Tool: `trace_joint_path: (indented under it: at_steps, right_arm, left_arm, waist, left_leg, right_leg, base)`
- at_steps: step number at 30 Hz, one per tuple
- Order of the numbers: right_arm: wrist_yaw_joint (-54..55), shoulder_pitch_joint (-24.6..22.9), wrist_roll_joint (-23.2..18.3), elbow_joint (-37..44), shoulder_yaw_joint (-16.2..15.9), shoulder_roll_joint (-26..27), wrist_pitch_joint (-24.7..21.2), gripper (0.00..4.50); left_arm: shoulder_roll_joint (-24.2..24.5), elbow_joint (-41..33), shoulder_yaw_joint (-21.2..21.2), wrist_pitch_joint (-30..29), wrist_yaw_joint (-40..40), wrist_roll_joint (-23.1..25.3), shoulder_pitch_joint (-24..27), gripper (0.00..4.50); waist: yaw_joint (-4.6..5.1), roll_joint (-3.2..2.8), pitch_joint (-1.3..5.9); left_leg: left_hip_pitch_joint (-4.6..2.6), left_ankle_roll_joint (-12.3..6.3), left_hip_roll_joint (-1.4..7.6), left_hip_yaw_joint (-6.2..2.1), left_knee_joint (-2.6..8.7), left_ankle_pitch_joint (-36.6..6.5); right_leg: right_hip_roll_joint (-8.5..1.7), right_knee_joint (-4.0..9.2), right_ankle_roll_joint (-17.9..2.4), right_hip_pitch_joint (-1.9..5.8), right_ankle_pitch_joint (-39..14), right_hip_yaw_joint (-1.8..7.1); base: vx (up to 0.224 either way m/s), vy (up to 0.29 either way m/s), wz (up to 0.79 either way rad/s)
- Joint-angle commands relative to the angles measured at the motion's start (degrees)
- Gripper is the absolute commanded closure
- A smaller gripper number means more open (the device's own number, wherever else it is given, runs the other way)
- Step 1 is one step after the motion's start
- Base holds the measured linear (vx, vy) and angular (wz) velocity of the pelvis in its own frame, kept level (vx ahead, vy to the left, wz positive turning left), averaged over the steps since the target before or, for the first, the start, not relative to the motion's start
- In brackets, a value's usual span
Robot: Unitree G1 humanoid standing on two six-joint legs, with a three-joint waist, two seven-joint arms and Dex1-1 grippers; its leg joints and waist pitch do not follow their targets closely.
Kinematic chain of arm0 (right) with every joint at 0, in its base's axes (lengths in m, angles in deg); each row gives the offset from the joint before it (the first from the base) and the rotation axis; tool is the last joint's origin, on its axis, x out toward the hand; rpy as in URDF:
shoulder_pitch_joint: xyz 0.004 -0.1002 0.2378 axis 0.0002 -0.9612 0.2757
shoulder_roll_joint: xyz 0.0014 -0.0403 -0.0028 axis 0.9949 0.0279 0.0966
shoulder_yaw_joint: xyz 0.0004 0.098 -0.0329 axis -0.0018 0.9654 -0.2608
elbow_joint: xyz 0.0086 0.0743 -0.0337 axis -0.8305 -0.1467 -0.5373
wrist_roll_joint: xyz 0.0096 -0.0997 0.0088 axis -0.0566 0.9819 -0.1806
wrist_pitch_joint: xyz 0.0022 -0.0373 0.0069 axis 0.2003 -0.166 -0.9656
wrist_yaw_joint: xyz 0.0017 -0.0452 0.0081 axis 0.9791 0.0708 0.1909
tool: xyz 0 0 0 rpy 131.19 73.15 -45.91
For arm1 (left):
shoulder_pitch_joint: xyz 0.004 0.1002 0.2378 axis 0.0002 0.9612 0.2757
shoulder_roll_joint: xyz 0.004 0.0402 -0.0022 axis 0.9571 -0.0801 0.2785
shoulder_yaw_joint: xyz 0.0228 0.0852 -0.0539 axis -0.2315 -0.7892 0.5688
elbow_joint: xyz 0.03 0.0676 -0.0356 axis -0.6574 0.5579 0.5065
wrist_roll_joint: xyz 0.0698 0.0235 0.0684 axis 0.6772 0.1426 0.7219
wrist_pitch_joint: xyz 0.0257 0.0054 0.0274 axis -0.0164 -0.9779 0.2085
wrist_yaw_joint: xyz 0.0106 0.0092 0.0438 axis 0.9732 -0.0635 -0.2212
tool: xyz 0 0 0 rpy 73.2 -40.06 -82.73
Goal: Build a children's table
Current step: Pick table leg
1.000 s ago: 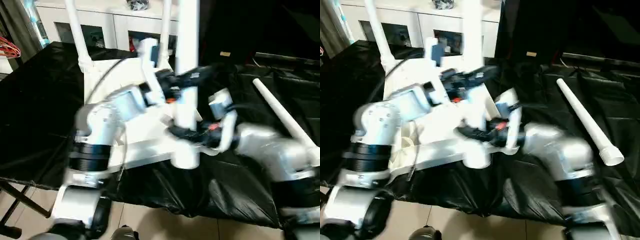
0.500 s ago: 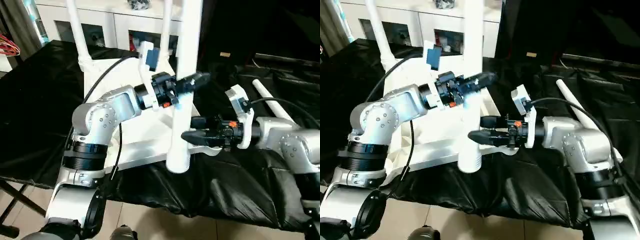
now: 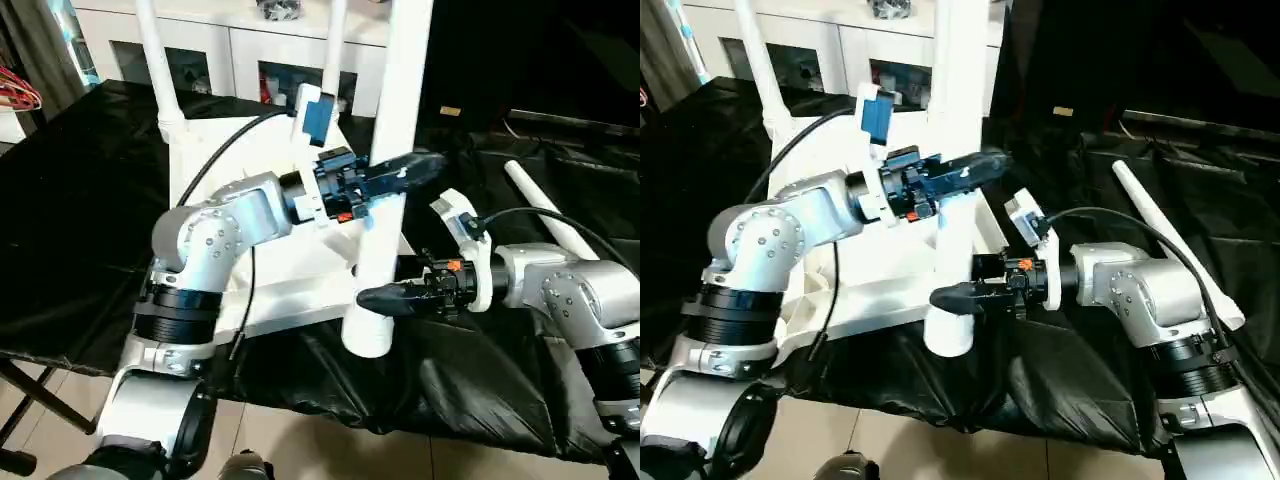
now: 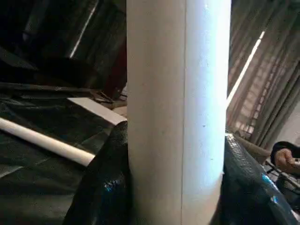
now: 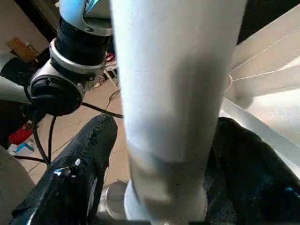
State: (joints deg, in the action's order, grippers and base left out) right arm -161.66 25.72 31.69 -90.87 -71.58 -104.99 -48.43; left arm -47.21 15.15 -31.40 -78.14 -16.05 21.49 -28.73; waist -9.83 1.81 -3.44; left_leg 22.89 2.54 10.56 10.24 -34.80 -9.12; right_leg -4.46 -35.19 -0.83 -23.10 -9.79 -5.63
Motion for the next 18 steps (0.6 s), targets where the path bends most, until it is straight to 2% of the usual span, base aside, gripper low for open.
trace_joint_path:
  at_steps: [1,8,11,13,18]
  right_arm:
    - [-0.2,1.1,0.7,-0.5,-0.6,0.1,0.8,1.02]
    - [-0.4,1.0,0.7,-0.4,-1.0,0.9,1.1,1.02]
    - [-0.5,0.9,0.7,-0.4,-1.1,1.0,1.0,1.37]
    - [-0.7,0.9,0.9,-0.5,-1.2,1.1,1.0,1.4]
    - [-1.2,0.9,1.2,-0.9,-1.5,1.1,1.0,1.85]
  left_arm:
    - [-0.6,-1.5,-0.2,-0.7,0.4,-0.7,-0.8,2.71]
    - [-1.0,-1.4,-0.3,-0.8,0.0,-0.9,-0.9,2.71]
    - [-1.1,-1.2,-0.1,-0.8,-0.3,-1.0,-1.1,2.71]
    - [-1.2,-1.0,0.0,-0.8,-0.5,-1.1,-1.2,2.71]
    - [-1.5,-0.7,0.3,-0.7,-0.6,-1.0,-1.4,2.71]
  waist:
    - [-0.06,0.72,4.51]
    - [-0.1,0.78,4.5]
    - [-0.12,0.79,4.53]
    - [-0.12,0.77,4.5]
    - [-0.12,0.7,4.54]
  left_leg:
    - [-1.43,0.07,2.98,-1.06,3.68,-9.8]
    - [-1.46,0.02,2.99,-1.08,3.71,-9.8]
    - [-1.43,-0.07,2.99,-1.09,3.69,-9.5]
    - [-1.43,-0.08,2.99,-1.09,3.71,-9.5]
    - [-1.5,0.1,3.04,-1.1,3.71,-9.8]
  right_leg:
    - [-5.0,4.34,-8.5,3.13,-15.2,3.11]
    - [-4.94,4.34,-8.3,3.16,-15.3,3.13]
    - [-4.91,4.25,-8.4,3.16,-14.8,3.13]
    - [-4.94,4.25,-8.4,3.17,-14.9,3.13]
    - [-4.94,4.28,-8.4,3.14,-14.9,3.13]
  base:
    - [0.0,0.0,0.0]
    - [0.0,0.0,0.0]
    - [0.0,0.0,0.0]
    - [0.0,0.0,0.0]
    - [0.0,0.0,0.0]
